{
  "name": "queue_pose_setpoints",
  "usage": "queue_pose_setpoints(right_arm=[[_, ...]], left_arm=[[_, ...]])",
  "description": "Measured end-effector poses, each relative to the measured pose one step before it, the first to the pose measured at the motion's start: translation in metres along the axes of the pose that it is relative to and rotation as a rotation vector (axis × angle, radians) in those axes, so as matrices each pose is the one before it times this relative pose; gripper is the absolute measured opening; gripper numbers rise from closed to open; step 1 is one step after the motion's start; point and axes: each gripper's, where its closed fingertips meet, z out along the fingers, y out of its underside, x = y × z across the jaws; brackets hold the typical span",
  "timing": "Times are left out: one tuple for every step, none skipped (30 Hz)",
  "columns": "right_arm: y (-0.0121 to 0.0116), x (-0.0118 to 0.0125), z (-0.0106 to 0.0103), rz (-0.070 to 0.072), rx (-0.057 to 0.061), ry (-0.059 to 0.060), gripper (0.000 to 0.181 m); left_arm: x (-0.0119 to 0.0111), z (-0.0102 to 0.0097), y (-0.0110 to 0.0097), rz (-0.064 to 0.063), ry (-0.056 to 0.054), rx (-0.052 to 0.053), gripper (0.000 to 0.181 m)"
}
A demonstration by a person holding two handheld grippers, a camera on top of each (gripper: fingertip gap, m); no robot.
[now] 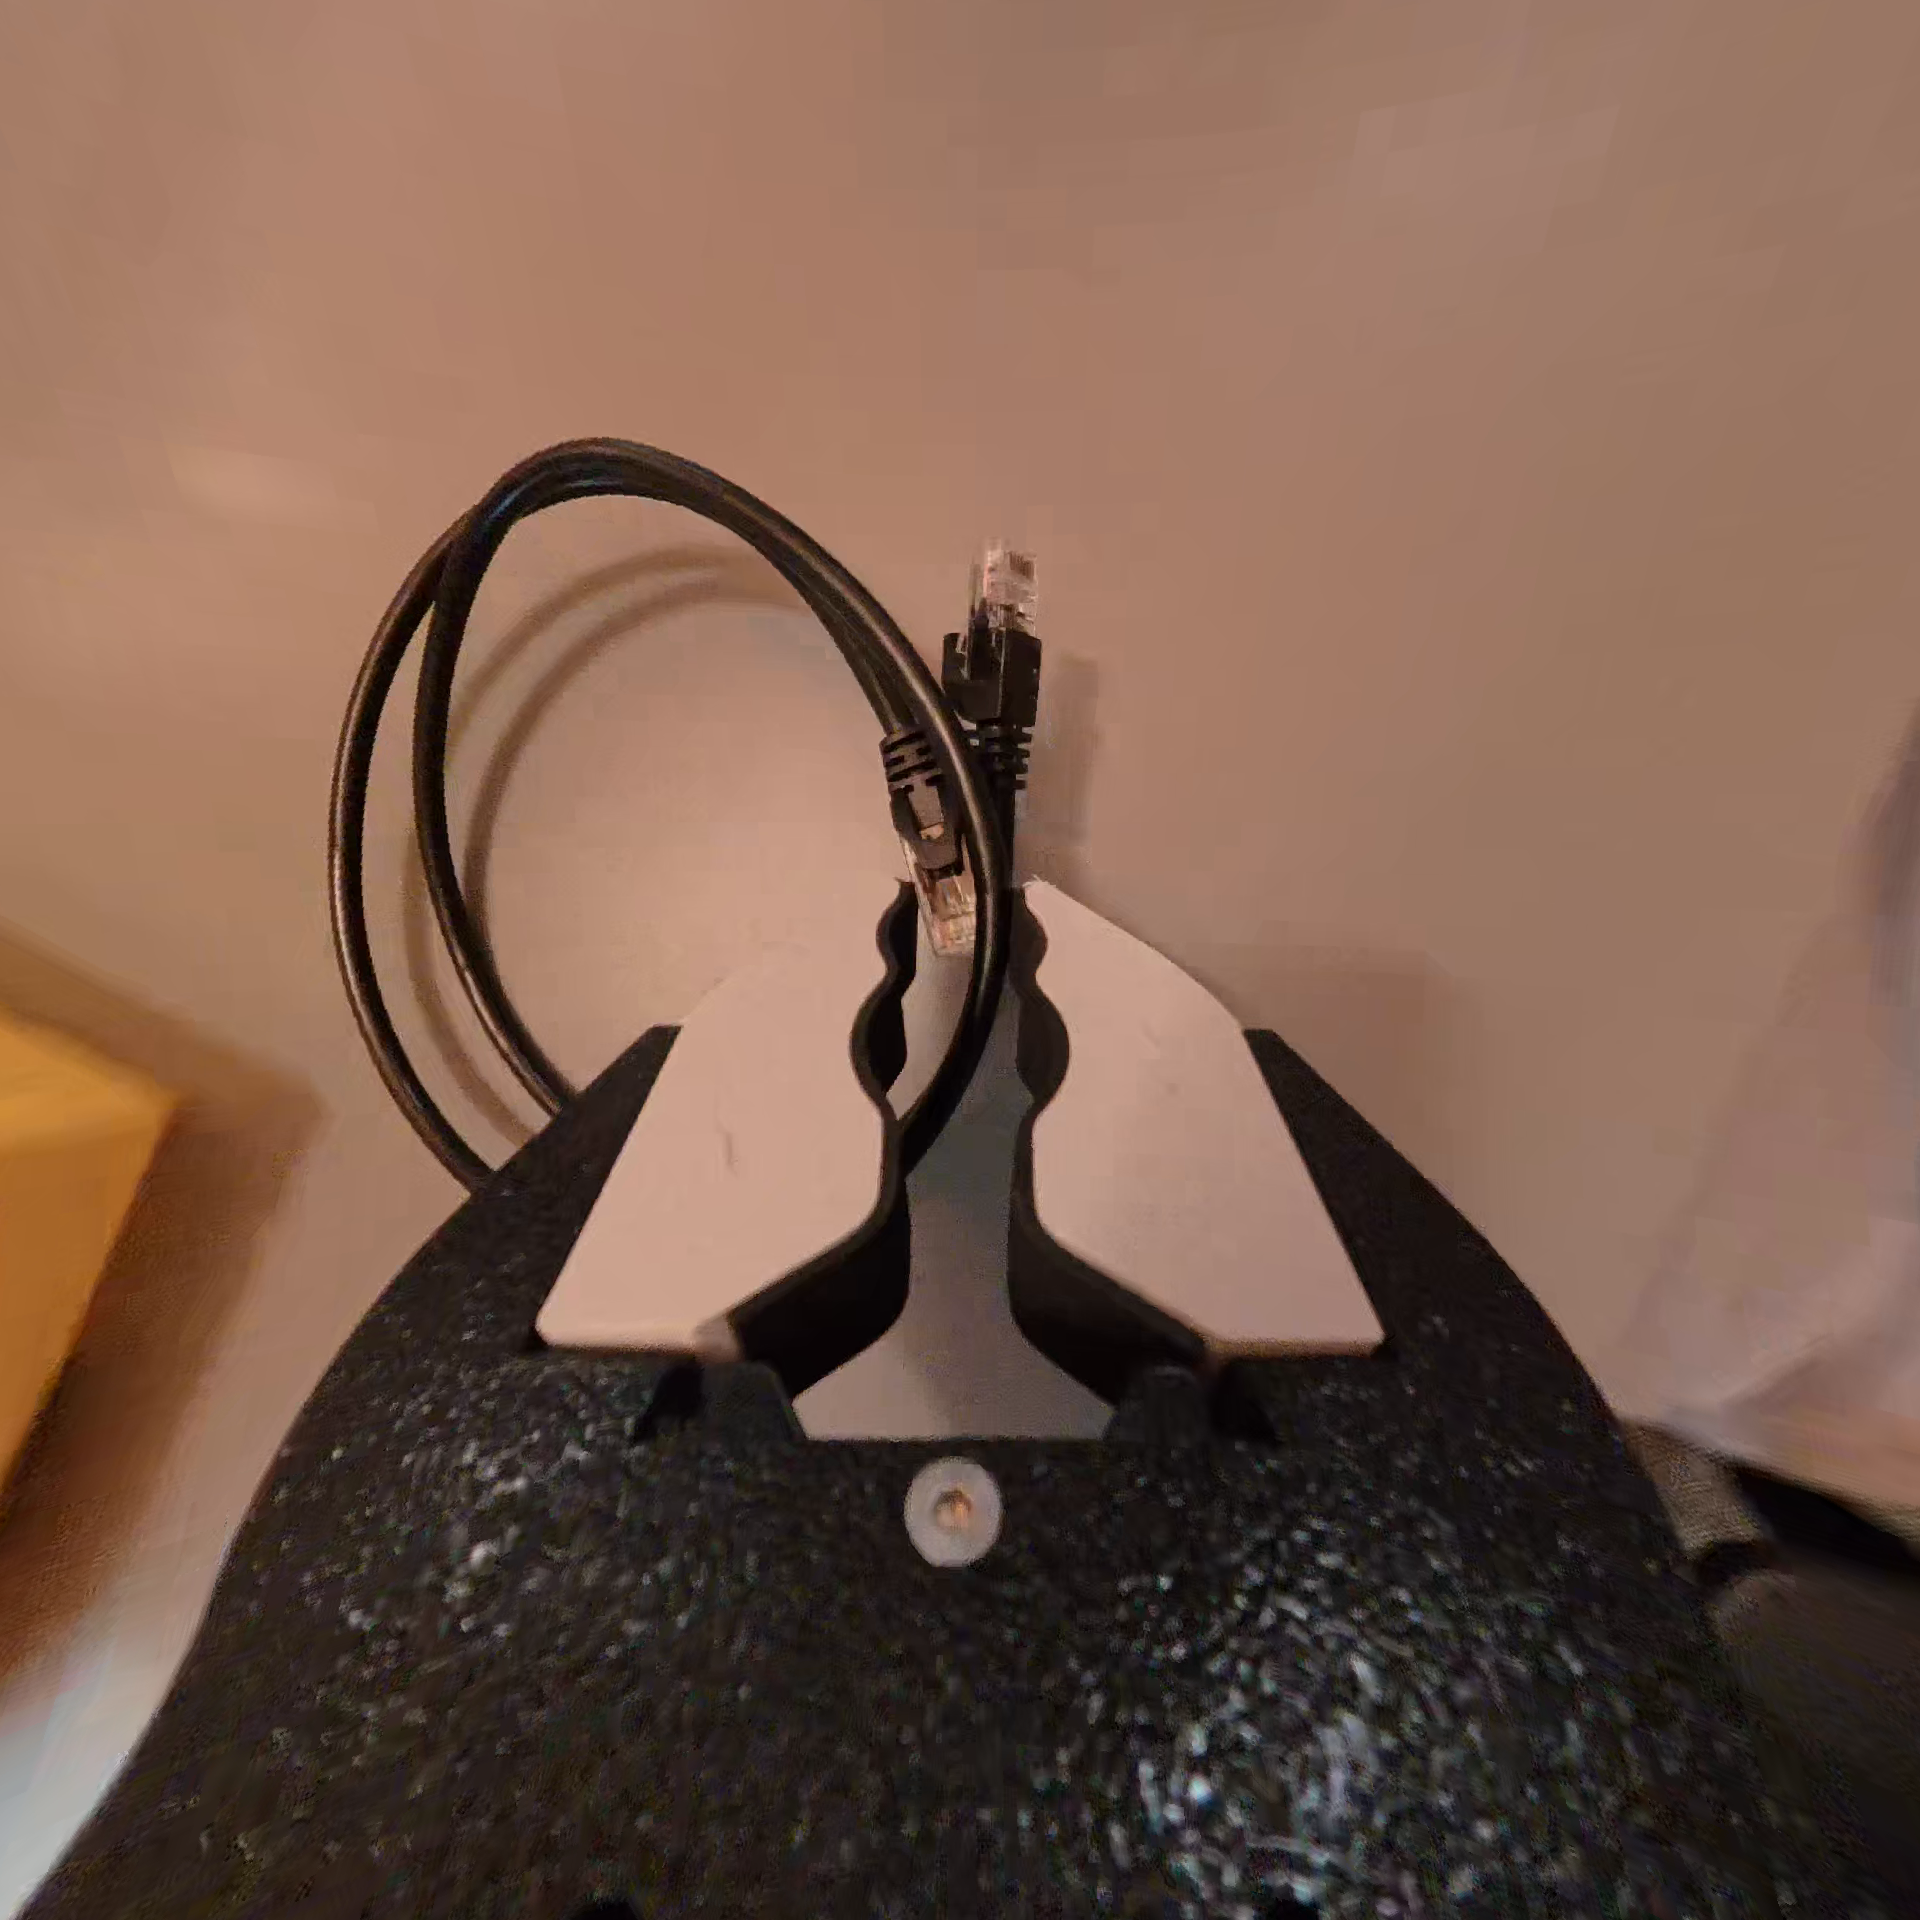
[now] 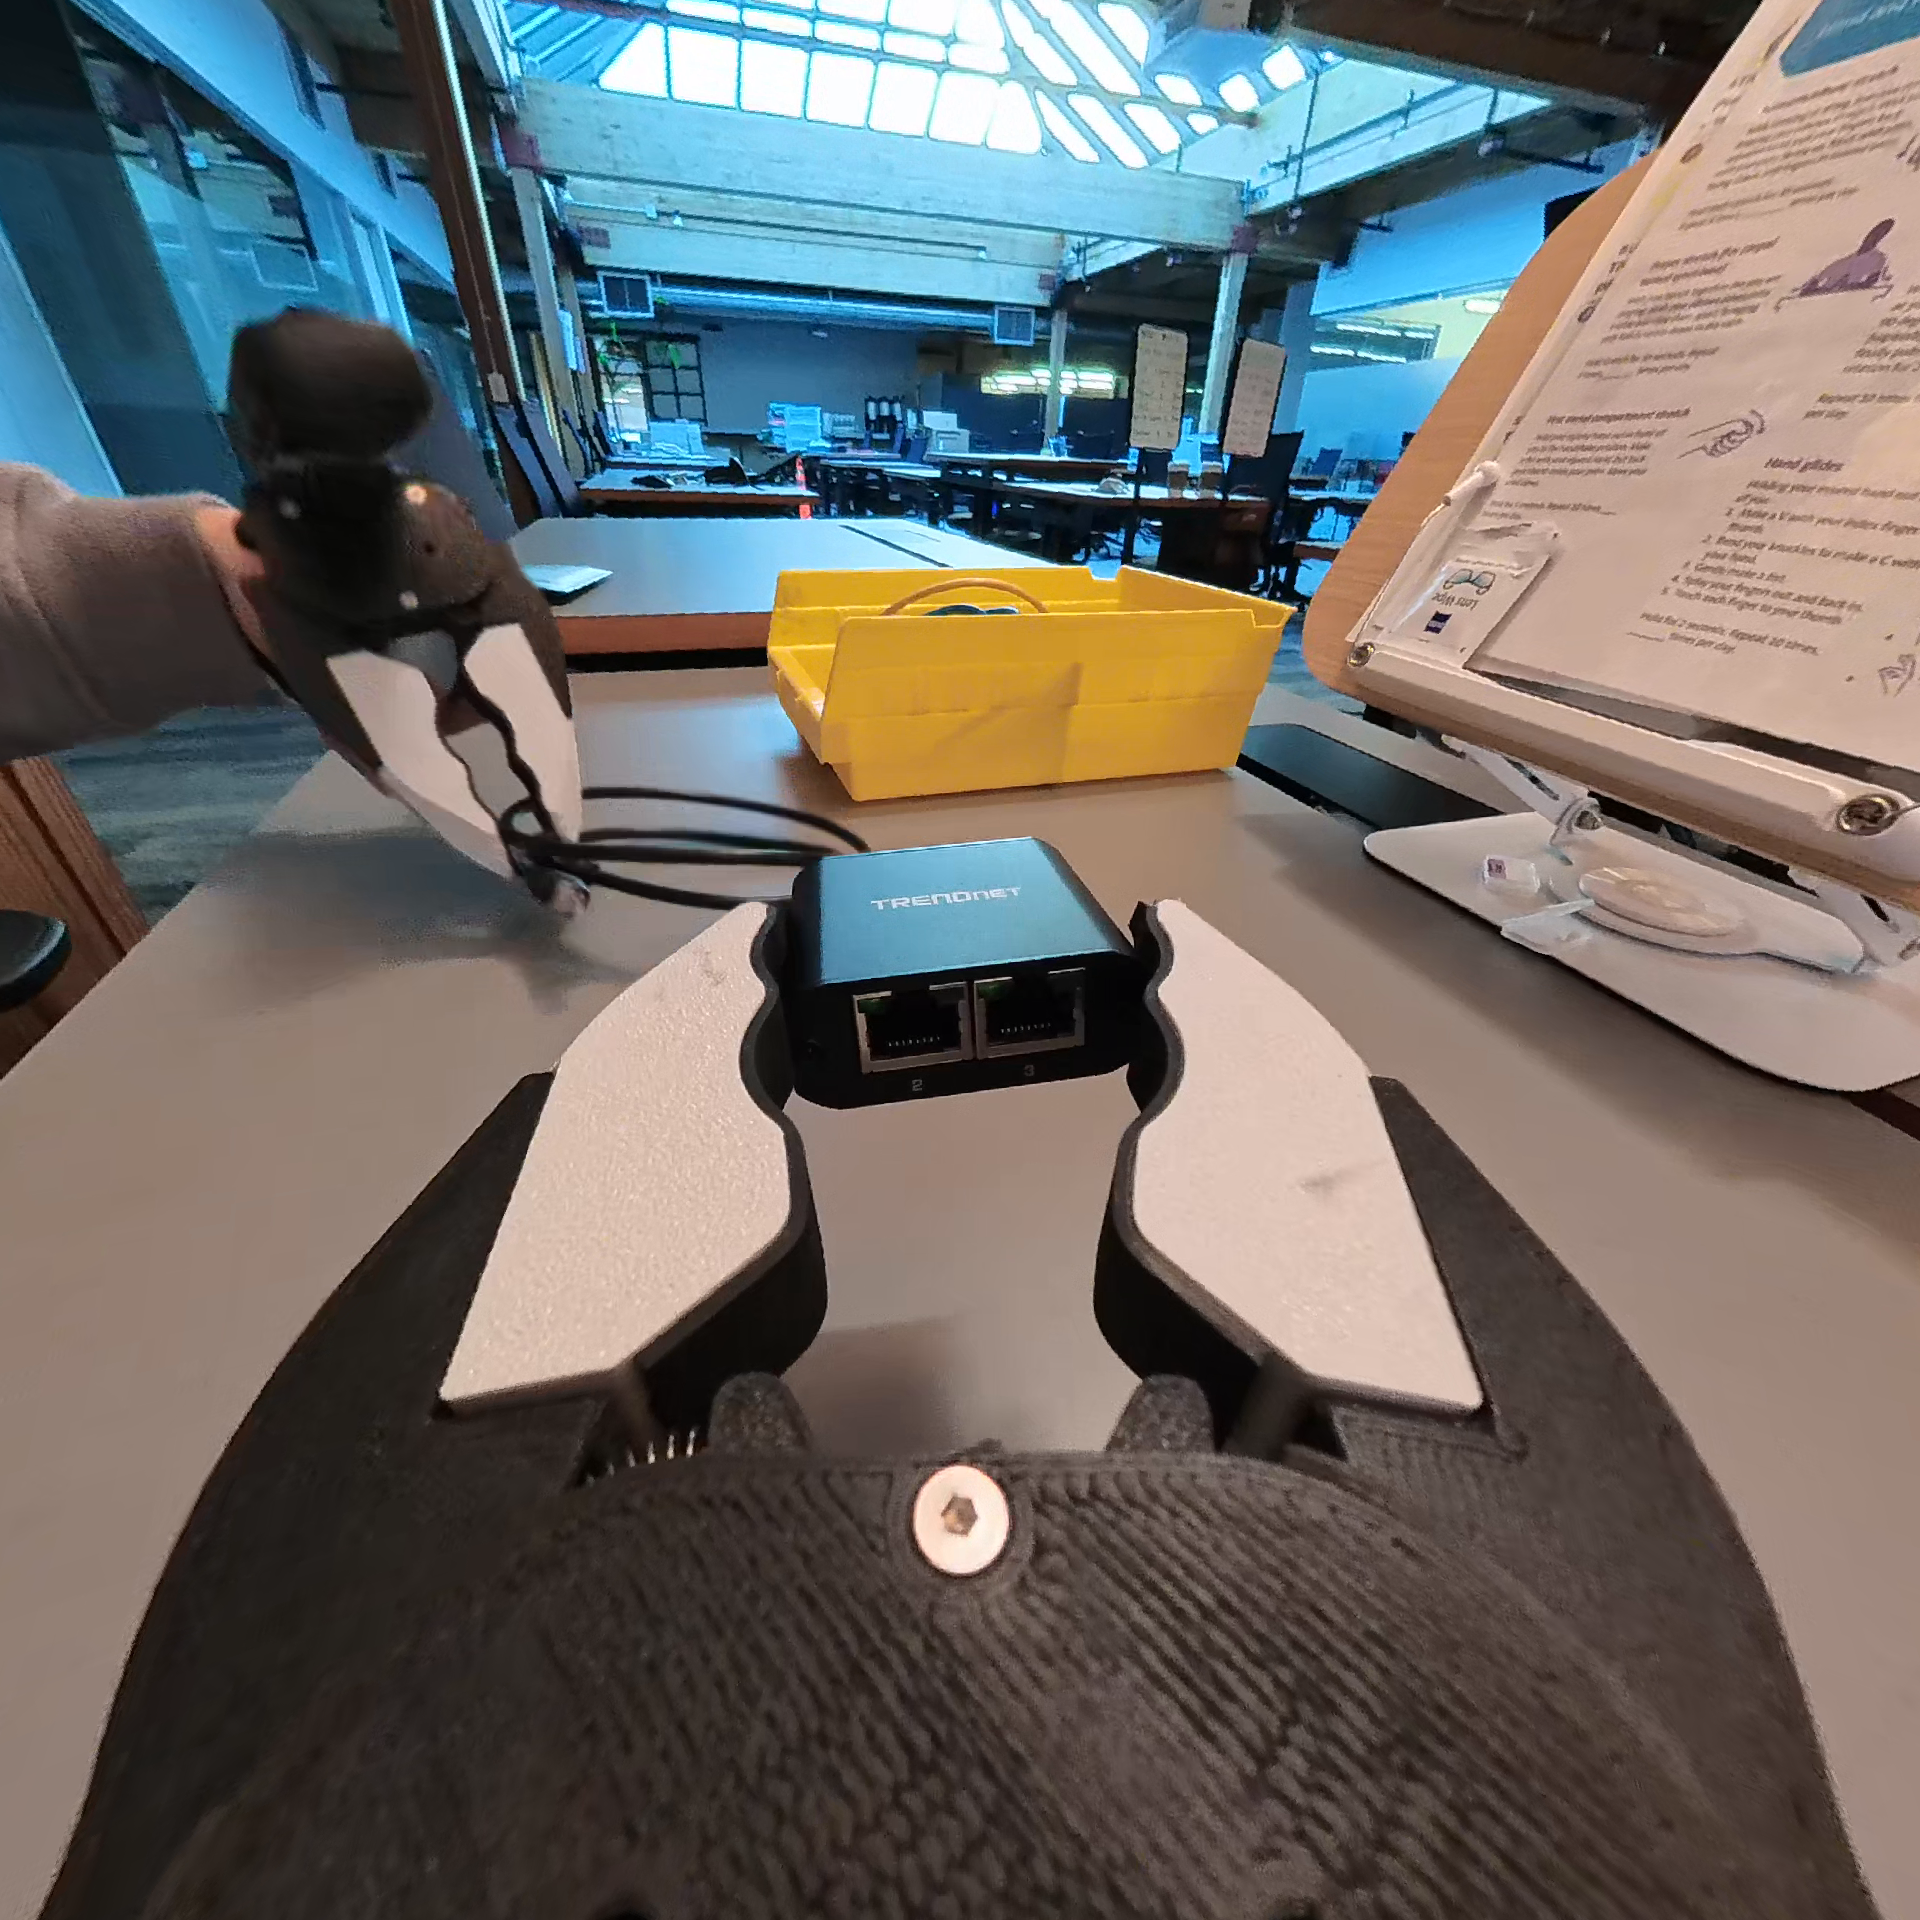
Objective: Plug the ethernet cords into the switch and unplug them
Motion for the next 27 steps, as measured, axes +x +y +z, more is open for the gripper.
queue_pose_setpoints(right_arm=[[-0.00132, -0.00088, -0.00177, -0.0066, 0.0120, -0.0100, 0.064], [-0.00256, -0.00162, -0.00226, -0.0024, 0.0218, -0.0169, 0.064], [-0.00261, -0.00077, -0.00251, 0.0017, 0.0224, -0.0127, 0.064], [-0.00296, -0.00061, -0.00300, 0.0048, 0.0242, -0.0143, 0.064], [-0.00441, -0.00263, -0.00326, 0.0177, 0.0337, -0.0323, 0.064], [-0.00703, -0.00386, -0.00356, 0.0348, 0.0479, -0.0439, 0.064], [-0.00956, -0.00196, -0.00387, 0.0359, 0.0620, -0.0284, 0.064], [-0.01096, -0.00278, -0.00428, 0.0393, 0.0696, -0.0342, 0.063], [-0.01040, -0.00260, -0.00415, 0.0413, 0.0631, -0.0313, 0.064], [-0.00902, -0.00207, -0.00387, 0.0316, 0.0542, -0.0238, 0.064], [-0.00679, -0.00073, -0.00318, 0.0131, 0.0381, -0.0090, 0.064], [-0.00395, -0.00107, -0.00262, 0.0064, 0.0217, -0.0105, 0.064], [-0.00188, -0.00165, -0.00199, 0.0156, 0.0108, -0.0165, 0.064], [-0.00061, 0.00021, -0.00111, 0.0132, 0.0052, -0.0037, 0.064], [0.00019, 0.00012, -0.00046, 0.0056, 0.0032, -0.0036, 0.064], [0.00030, -0.00055, -0.00003, 0.0110, 0.0036, -0.0092, 0.064], [0.00011, -0.00048, 0.00022, 0.0105, 0.0031, -0.0064, 0.064], [0.00044, 0.00002, 0.00016, 0.0012, -0.0008, -0.0008, 0.064], [0.00060, -0.00057, 0.00007, 0.0023, -0.0021, -0.0048, 0.064], [0.00034, 0.00000, -0.00004, 0.0044, -0.0019, -0.0008, 0.064], [0.00034, 0.00078, -0.00015, -0.0005, 0.0001, 0.0042, 0.064], [0.00050, 0.00059, -0.00014, -0.0001, -0.0009, 0.0026, 0.064], [0.00103, 0.00084, -0.00011, 0.0001, -0.0060, 0.0040, 0.064], [0.00137, 0.00092, 0.00005, -0.0020, -0.0073, 0.0048, 0.064], [0.00125, 0.00064, 0.00033, -0.0002, -0.0052, 0.0029, 0.064], [0.00136, 0.00064, 0.00063, 0.0005, -0.0062, 0.0031, 0.064], [0.00186, 0.00091, 0.00075, -0.0029, -0.0085, 0.0054, 0.064]], left_arm=[[0.00996, -0.00097, -0.01891, -0.0427, 0.0785, 0.0528, 0.016], [0.00996, -0.00030, -0.01647, -0.0424, 0.0812, 0.0376, 0.016], [0.00883, 0.00105, -0.01344, -0.0409, 0.0766, 0.0244, 0.016], [0.00889, 0.00272, -0.00932, -0.0283, 0.0841, 0.0063, 0.016], [0.00497, 0.00437, -0.00745, -0.0121, 0.0616, 0.0050, 0.016], [-0.00145, 0.00586, -0.00576, 0.0000, 0.0216, 0.0038, 0.016], [-0.00647, 0.00658, -0.00312, 0.0145, -0.0113, -0.0078, 0.016], [-0.00851, 0.00672, -0.00128, 0.0271, -0.0288, -0.0143, 0.016], [-0.00778, 0.00695, -0.00045, 0.0342, -0.0287, -0.0152, 0.016], [-0.00646, 0.00728, 0.00017, 0.0324, -0.0241, -0.0167, 0.016], [-0.00632, 0.00773, 0.00115, 0.0343, -0.0269, -0.0227, 0.015], [-0.00603, 0.00770, 0.00139, 0.0335, -0.0321, -0.0226, 0.015], [-0.00466, 0.00721, 0.00099, 0.0310, -0.0276, -0.0175, 0.015], [-0.00279, 0.00654, 0.00088, 0.0222, -0.0168, -0.0138, 0.015], [-0.00148, 0.00552, 0.00076, 0.0116, -0.0100, -0.0134, 0.015], [-0.00220, 0.00425, 0.00041, 0.0058, -0.0187, -0.0106, 0.016], [-0.00258, 0.00278, -0.00090, 0.0078, -0.0260, 0.0008, 0.016], [-0.00245, 0.00104, -0.00182, 0.0117, -0.0280, 0.0113, 0.019], [-0.00130, -0.00079, -0.00152, 0.0117, -0.0222, 0.0136, 0.023], [-0.00168, -0.00249, -0.00241, 0.0049, -0.0268, 0.0189, 0.029], [-0.00262, -0.00424, -0.00411, 0.0018, -0.0364, 0.0292, 0.035], [-0.00137, -0.00554, -0.00531, 0.0080, -0.0311, 0.0391, 0.036], [0.00043, -0.00628, -0.00576, 0.0156, -0.0241, 0.0442, 0.035], [0.00181, -0.00588, -0.00541, 0.0225, -0.0188, 0.0424, 0.032], [0.00299, -0.00450, -0.00245, 0.0265, -0.0130, 0.0255, 0.030], [0.00338, -0.00243, 0.00190, 0.0215, -0.0052, -0.0017, 0.030], [0.00334, -0.00052, 0.00473, 0.0103, 0.0016, -0.0233, 0.030]])
